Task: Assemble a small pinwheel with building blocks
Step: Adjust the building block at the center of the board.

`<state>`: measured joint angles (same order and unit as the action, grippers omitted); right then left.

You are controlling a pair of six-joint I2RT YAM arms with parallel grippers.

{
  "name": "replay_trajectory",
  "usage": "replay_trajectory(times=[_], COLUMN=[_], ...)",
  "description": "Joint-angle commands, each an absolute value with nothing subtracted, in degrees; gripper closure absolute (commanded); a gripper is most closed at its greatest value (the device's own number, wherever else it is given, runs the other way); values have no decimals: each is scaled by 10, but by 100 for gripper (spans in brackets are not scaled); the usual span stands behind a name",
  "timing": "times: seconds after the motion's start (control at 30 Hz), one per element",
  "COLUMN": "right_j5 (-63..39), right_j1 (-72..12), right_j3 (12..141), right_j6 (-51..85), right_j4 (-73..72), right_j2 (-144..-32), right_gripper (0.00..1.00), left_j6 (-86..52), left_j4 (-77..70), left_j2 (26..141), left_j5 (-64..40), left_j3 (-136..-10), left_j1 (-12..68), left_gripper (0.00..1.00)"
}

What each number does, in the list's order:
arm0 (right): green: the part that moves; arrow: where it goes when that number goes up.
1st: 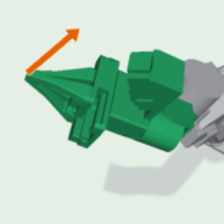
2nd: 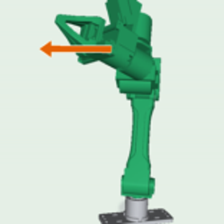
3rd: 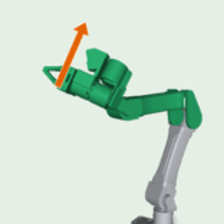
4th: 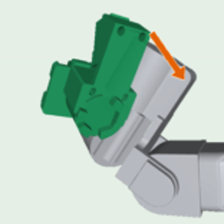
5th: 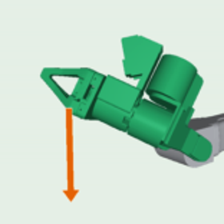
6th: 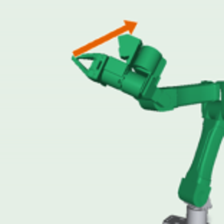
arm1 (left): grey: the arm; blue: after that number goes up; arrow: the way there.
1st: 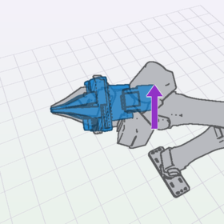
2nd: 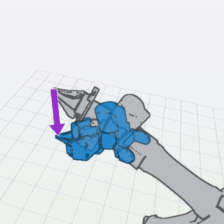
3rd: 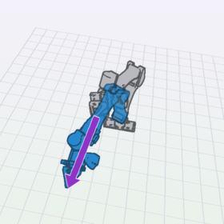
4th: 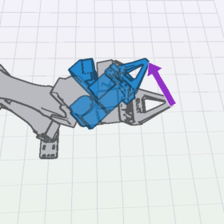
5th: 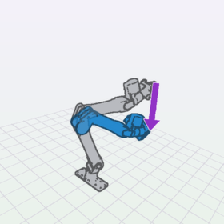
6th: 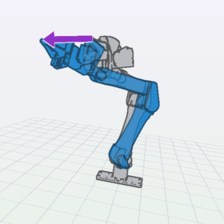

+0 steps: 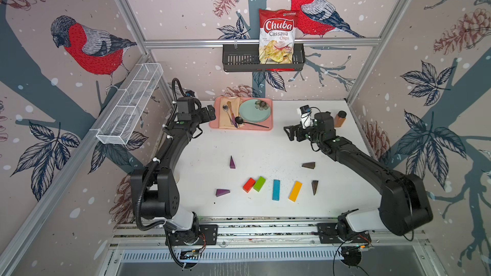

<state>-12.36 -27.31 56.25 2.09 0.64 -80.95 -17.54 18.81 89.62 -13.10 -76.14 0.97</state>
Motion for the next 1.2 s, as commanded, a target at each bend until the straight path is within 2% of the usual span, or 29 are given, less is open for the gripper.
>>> replay_trajectory(times=[0.0,0.07,0.17,0.37,0.5,0.67,0.93,1.17], right_j5=[-97,-76,-56,-104,-92,-105,-144,-73], right_j1=[-340,-378,-438,-467,-507,-525,-530,-568], right_j3=[617,650,632,573,570,574,674,700], right_j6=[34,18,-29,-39,-41,-64,-135,-98], right_j4=[167,225,230,227,250,268,387,390], right_j2=[-829,-849,-842,-822,-831,-848,-964,-1004], right_gripper=[1,1,0,1,2,2,4,8], left_j6=[-214,-223,-237,-201,-188,-187,-205,-196], left_j4=[444,452,428,417,365,325,306,268], left_j2=[897,875,834,758,695,617,589,519], left_j5=[-264,-290,-308,-231,-284,-291,-262,-231], left_j3=[-823,-806,-742,-646,-583,-512,-511,-494], left_j1=[17,16,16,17,21,35,37,37], left_gripper=[3,3,3,3,3,3,3,3])
